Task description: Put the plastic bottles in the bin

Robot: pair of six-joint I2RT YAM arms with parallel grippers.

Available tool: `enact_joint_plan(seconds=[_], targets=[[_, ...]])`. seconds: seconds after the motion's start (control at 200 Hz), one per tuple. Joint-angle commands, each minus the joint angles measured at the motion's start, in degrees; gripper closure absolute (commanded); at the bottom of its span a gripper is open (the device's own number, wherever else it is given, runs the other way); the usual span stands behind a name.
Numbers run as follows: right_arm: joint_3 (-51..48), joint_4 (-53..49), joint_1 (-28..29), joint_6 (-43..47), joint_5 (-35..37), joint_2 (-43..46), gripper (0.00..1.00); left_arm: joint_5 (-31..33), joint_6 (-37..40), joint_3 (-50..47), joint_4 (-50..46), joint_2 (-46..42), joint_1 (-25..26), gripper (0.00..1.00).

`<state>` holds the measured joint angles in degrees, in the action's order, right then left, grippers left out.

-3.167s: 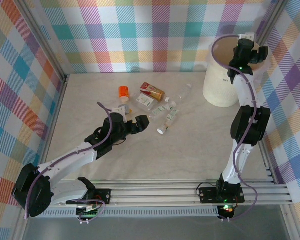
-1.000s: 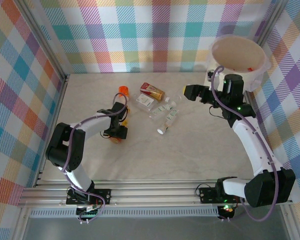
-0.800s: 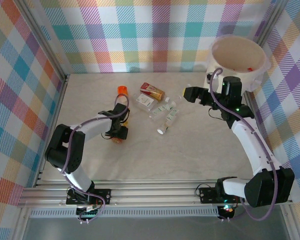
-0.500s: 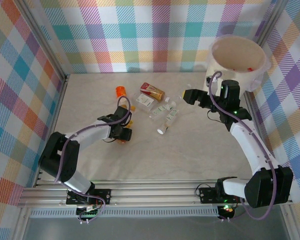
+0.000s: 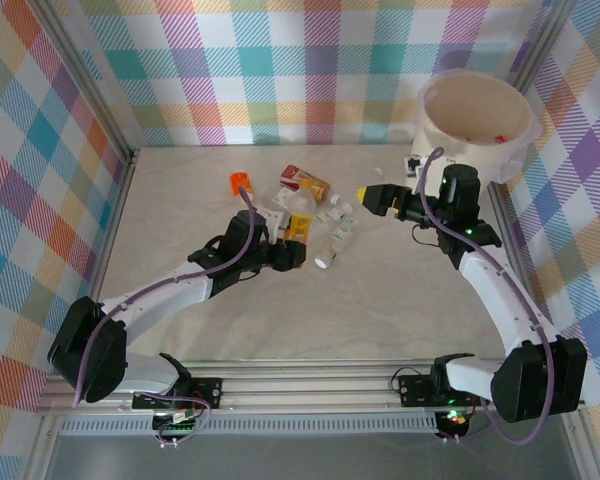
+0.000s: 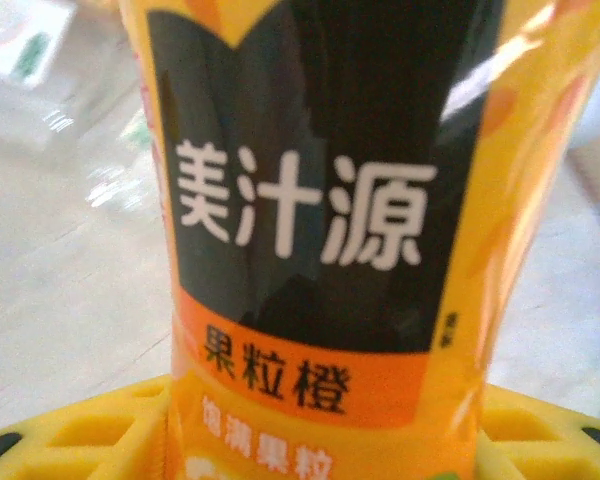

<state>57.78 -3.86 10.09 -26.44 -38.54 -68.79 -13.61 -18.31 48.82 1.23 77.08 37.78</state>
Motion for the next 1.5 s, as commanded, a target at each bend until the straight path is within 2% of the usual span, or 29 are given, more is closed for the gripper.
enact_joint_plan(seconds=[0.0, 0.235, 0.42, 0.535, 0.65, 0.71, 0.88, 1.045, 1.125, 1.165, 1.3, 1.495], targets=[[3.9, -1.7, 1.7, 2.2, -5.4, -0.4, 0.0, -8.5, -4.4, 0.3, 12.6, -0.3, 1.8, 0.47], [9.1, -5.0, 6.6, 4.1, -11.5, -3.3, 0.0, -17.3, -4.8, 5.4, 16.9, 3.0, 5.0, 0.48], [11.9, -7.2, 9.0, 5.9, -6.6, -4.1, 0.0, -20.0, -5.0, 8.3, 19.3, 5.4, 7.3, 0.48], [13.1, -10.2, 9.3, 6.9, -5.1, -5.4, 0.0, -19.3, -5.4, 8.8, 20.2, 6.3, 8.3, 0.48], [14.6, -16.9, 9.3, 8.3, 3.6, -6.7, 0.0, -17.6, -5.9, 8.3, 21.2, 6.6, 8.7, 0.48], [14.9, -18.4, 9.3, 8.9, 3.4, -7.3, 0.0, -16.7, -5.9, 8.0, 21.3, 6.6, 8.7, 0.48], [13.6, -15.7, 9.3, 9.2, -5.7, -7.0, 0.11, -14.2, -5.5, 8.5, 19.1, 6.9, 8.8, 0.48], [13.7, -15.4, 9.3, 9.4, -5.8, -6.4, 0.28, -13.3, -5.2, 8.8, 17.5, 7.1, 8.7, 0.46], [13.9, -15.3, 9.3, 9.1, -6.0, -6.4, 0.37, -12.5, -5.5, 9.0, 16.2, 6.9, 8.7, 0.39], [14.0, -14.9, 9.3, 8.6, -5.6, -6.5, 0.4, -11.3, -5.7, 9.4, 14.7, 6.9, 8.7, 0.31], [13.6, -13.3, 9.3, 6.8, -0.7, -5.9, 0.54, -8.3, -6.5, 10.0, 11.3, 6.8, 8.7, 0.14], [13.7, -11.5, 9.2, 6.4, 8.0, -5.0, 0.59, -6.2, -6.6, 8.6, 11.0, 5.5, 8.7, 0.0]])
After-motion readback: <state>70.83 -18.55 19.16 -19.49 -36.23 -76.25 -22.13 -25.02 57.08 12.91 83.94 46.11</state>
